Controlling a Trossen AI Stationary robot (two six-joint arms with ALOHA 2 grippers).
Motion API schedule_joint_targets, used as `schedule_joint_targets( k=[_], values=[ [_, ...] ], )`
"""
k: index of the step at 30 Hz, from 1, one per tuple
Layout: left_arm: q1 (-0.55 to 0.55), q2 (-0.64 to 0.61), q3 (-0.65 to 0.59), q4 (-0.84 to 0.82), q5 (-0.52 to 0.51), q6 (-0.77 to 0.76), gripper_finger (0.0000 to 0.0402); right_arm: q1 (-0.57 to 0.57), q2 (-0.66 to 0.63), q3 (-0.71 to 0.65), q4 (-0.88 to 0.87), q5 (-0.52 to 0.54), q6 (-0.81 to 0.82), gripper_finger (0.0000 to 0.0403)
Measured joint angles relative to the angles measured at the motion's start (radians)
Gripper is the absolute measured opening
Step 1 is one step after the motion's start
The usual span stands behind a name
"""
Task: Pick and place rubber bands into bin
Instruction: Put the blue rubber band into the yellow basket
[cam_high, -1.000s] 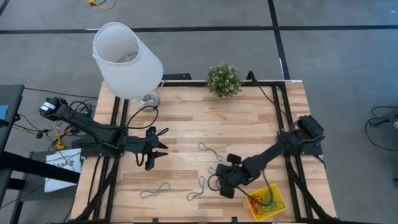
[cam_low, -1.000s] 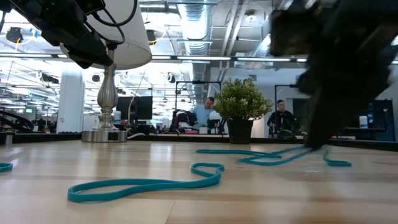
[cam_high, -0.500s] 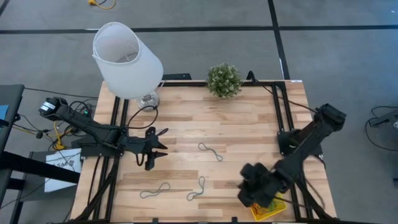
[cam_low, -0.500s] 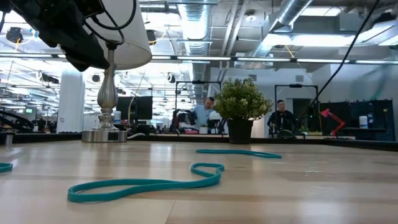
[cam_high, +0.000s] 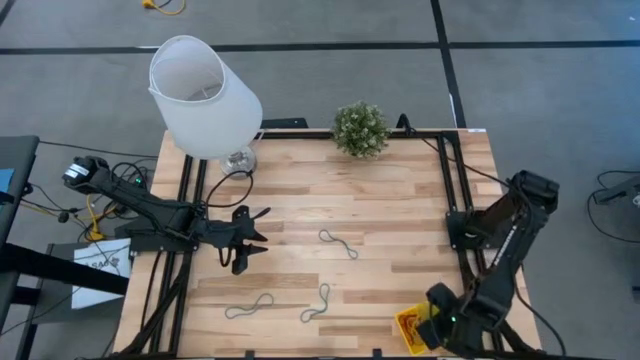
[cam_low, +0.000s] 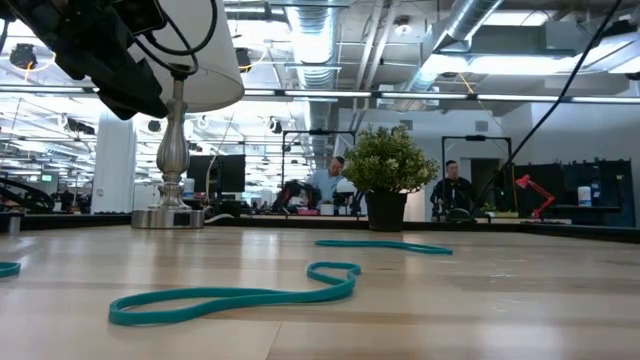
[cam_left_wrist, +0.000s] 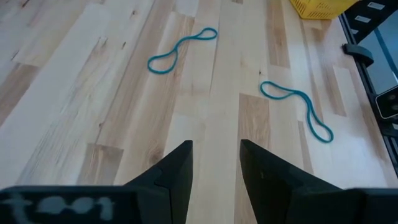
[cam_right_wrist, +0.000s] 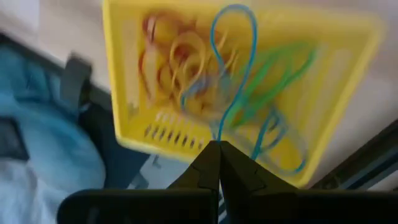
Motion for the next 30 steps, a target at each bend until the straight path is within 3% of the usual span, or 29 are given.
schedule_joint_targets(
  k=[9,18,30],
  values=[
    [0.000,0.000,0.000,0.001,-0.001,0.000,0.0121,0.046,0.081,0.000,-0.009,-0.014,-0.001,0.0002],
    [0.000,0.000,0.000,0.002,0.000,0.000,0.0121,-0.037,0.111,0.000,-0.056,-0.099,-0.114,0.0058],
    [0.000,0.000,0.000,0.002,0.001,0.000,0.0121,-0.164,-0.029,0.000,-0.051,-0.074,-0.308,0.0077]
  ],
)
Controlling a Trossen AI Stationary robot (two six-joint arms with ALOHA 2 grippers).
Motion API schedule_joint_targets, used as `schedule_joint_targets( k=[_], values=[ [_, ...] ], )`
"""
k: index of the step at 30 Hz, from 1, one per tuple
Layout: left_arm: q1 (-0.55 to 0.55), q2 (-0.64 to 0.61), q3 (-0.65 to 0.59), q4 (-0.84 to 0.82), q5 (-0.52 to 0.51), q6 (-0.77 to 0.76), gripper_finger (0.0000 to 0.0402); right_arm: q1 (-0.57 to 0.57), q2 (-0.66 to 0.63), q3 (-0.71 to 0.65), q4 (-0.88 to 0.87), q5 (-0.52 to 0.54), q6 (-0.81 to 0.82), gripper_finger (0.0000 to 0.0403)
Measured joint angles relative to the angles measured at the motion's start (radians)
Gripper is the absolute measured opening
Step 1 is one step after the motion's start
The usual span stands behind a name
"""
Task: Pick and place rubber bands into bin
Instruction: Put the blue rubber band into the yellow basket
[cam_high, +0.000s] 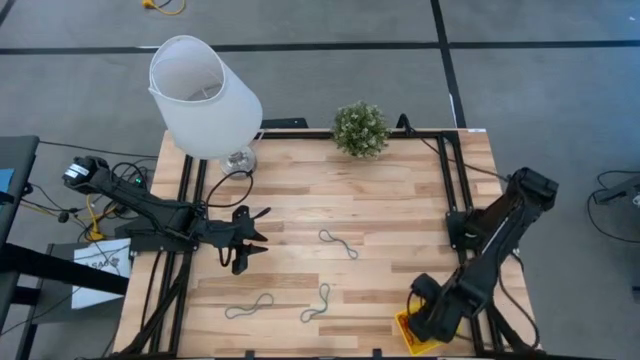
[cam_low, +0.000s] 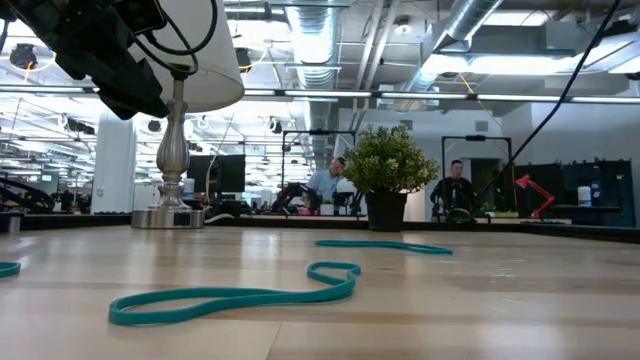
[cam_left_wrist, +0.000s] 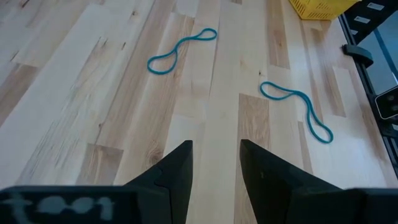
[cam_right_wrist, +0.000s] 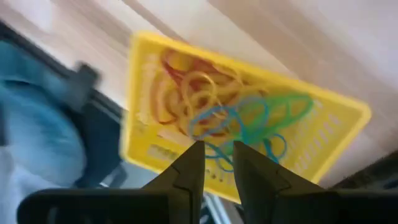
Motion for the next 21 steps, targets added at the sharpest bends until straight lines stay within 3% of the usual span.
schedule_joint_targets(
  k=[6,12,16,18,21],
  values=[
    [0.000,0.000,0.000,0.000,-0.009,0.000,0.0121,-0.044,-0.102,0.000,-0.023,0.206,-0.203,0.0077],
    [0.000,0.000,0.000,0.000,-0.016,0.000,0.0121,-0.107,-0.126,0.000,-0.013,0.653,-0.592,0.0077],
    [0.000,0.000,0.000,0.000,-0.016,0.001,0.0121,-0.175,-0.094,0.000,-0.010,0.903,-0.673,0.0077],
    [0.000,0.000,0.000,0.000,-0.017,0.012,0.0121,-0.221,-0.066,0.000,-0.009,0.944,-0.674,0.0077],
    [0.000,0.000,0.000,0.000,-0.017,0.030,0.0121,-0.308,-0.028,0.000,-0.011,0.913,-0.676,0.0077]
  ],
)
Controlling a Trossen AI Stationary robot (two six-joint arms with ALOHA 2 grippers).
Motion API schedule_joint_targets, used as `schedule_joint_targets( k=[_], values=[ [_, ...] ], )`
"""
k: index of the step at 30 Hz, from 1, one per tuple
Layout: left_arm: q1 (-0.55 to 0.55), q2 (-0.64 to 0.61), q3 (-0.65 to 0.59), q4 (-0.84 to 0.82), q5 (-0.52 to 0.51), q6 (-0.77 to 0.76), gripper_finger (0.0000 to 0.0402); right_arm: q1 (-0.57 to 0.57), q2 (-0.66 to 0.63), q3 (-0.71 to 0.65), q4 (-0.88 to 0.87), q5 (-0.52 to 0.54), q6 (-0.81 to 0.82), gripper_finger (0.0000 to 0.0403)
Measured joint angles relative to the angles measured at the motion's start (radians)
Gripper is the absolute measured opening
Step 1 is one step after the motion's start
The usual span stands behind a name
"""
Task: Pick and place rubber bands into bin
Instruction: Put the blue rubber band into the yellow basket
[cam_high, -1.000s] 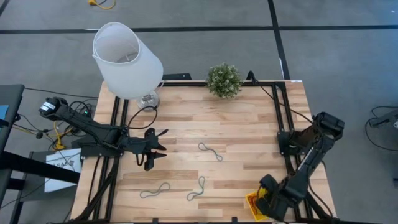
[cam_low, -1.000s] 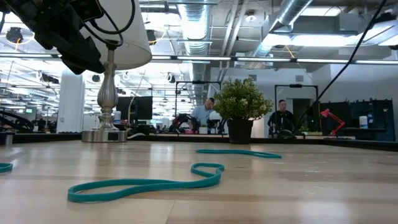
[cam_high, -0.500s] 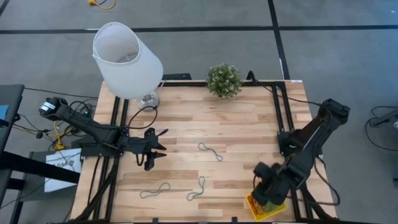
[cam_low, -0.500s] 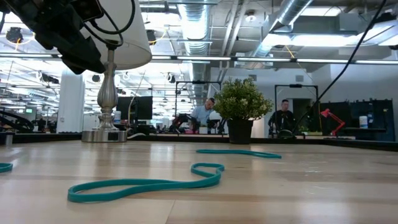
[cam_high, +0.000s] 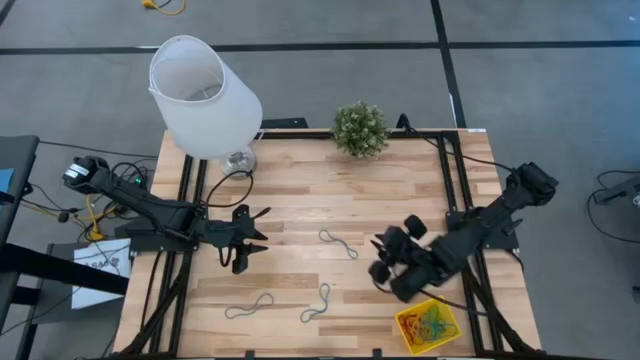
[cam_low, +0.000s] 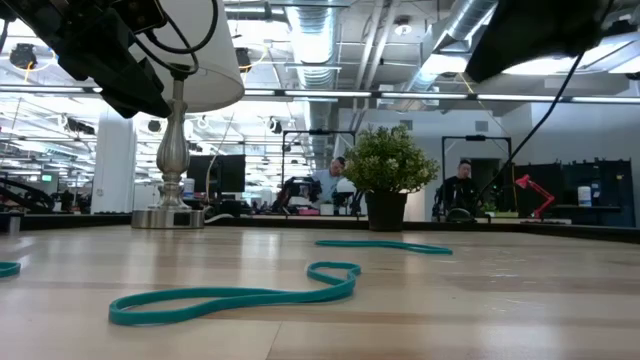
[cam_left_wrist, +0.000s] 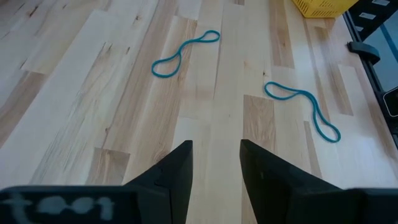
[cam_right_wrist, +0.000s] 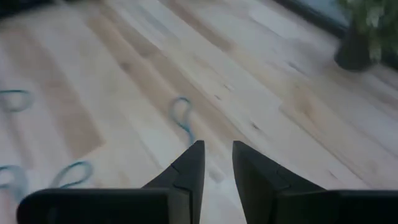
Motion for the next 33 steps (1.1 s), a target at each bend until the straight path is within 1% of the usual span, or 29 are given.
schedule_joint_targets(
  k=[3,6,9,10,11,13,15,17,20,23,33],
  values=[
    [0.000,0.000,0.000,0.000,0.000,0.002,0.0121,-0.116,0.052,0.000,-0.003,-0.144,-0.032,0.0077],
    [0.000,0.000,0.000,0.000,0.000,0.002,0.0121,-0.235,0.108,0.000,0.009,-0.282,-0.157,0.0077],
    [0.000,0.000,0.000,0.000,0.000,0.000,0.0121,-0.343,0.177,0.000,0.097,-0.469,-0.282,0.0077],
    [0.000,0.000,0.000,0.000,0.000,0.000,0.0121,-0.370,0.204,0.000,0.151,-0.530,-0.325,0.0077],
    [0.000,0.000,0.000,0.000,0.000,0.000,0.0121,-0.391,0.230,0.000,0.207,-0.583,-0.371,0.0077],
    [0.000,0.000,0.000,0.000,-0.001,0.018,0.0121,-0.421,0.286,0.000,0.294,-0.654,-0.456,0.0077],
    [0.000,0.000,0.000,-0.001,0.000,0.034,0.0121,-0.437,0.331,0.000,0.376,-0.676,-0.485,0.0077],
    [0.000,0.000,0.000,0.000,-0.001,0.040,0.0121,-0.452,0.362,0.000,0.415,-0.676,-0.493,0.0074],
    [0.000,0.000,0.000,-0.002,-0.001,0.041,0.0121,-0.472,0.380,0.002,0.421,-0.685,-0.520,0.0069],
    [0.000,0.000,0.000,-0.006,-0.001,0.043,0.0121,-0.485,0.382,0.004,0.425,-0.729,-0.521,0.0066],
    [0.000,0.000,0.000,-0.010,-0.001,0.043,0.0121,-0.472,0.382,0.005,0.465,-0.778,-0.521,0.0066]
  ],
)
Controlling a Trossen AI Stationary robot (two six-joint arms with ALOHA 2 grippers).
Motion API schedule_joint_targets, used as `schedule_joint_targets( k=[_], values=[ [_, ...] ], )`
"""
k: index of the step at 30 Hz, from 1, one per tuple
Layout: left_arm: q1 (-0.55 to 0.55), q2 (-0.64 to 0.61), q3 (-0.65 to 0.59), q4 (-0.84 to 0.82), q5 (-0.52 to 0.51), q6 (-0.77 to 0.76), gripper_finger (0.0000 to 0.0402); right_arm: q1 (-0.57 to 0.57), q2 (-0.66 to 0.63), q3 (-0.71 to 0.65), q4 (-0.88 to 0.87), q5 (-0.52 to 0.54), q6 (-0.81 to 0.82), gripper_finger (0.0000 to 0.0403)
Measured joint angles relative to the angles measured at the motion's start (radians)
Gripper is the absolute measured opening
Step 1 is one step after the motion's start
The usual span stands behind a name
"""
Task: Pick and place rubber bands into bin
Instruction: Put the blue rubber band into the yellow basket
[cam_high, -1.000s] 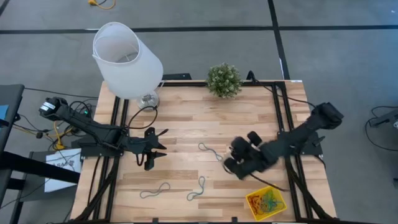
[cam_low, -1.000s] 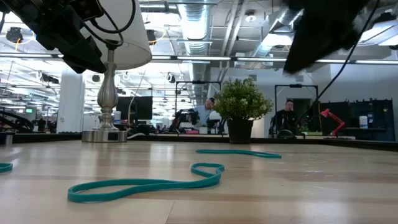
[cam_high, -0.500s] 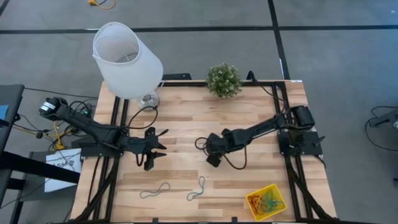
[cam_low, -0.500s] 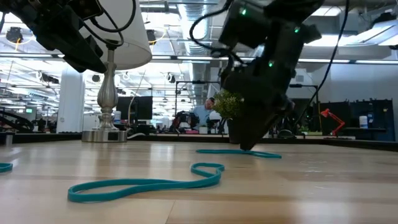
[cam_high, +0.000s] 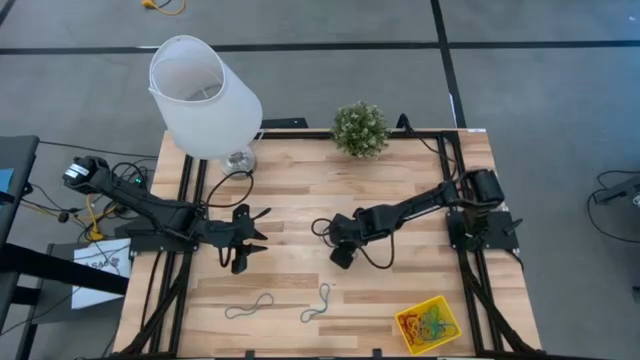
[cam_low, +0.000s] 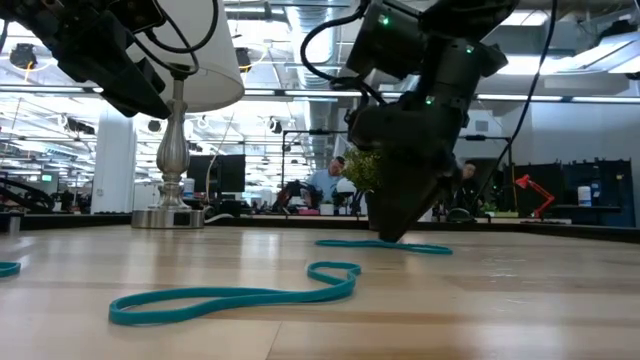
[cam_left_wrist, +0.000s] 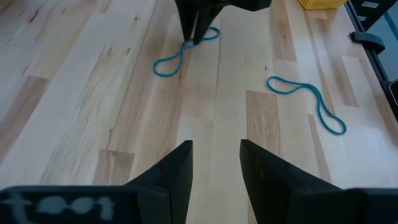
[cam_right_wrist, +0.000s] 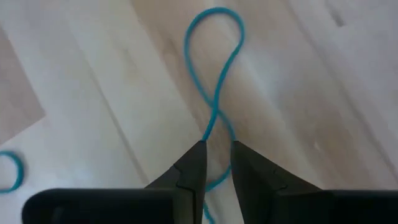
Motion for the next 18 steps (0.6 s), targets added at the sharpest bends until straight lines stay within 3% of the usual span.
schedule_joint_targets(
  k=[14,18],
  values=[
    [0.000,0.000,0.000,0.002,0.000,0.000,0.0121,0.022,0.061,0.007,0.008,0.034,-0.002,0.0065],
    [0.000,0.000,0.000,0.002,0.000,0.001,0.0121,0.026,0.065,0.006,0.007,0.076,-0.002,0.0036]
  ],
)
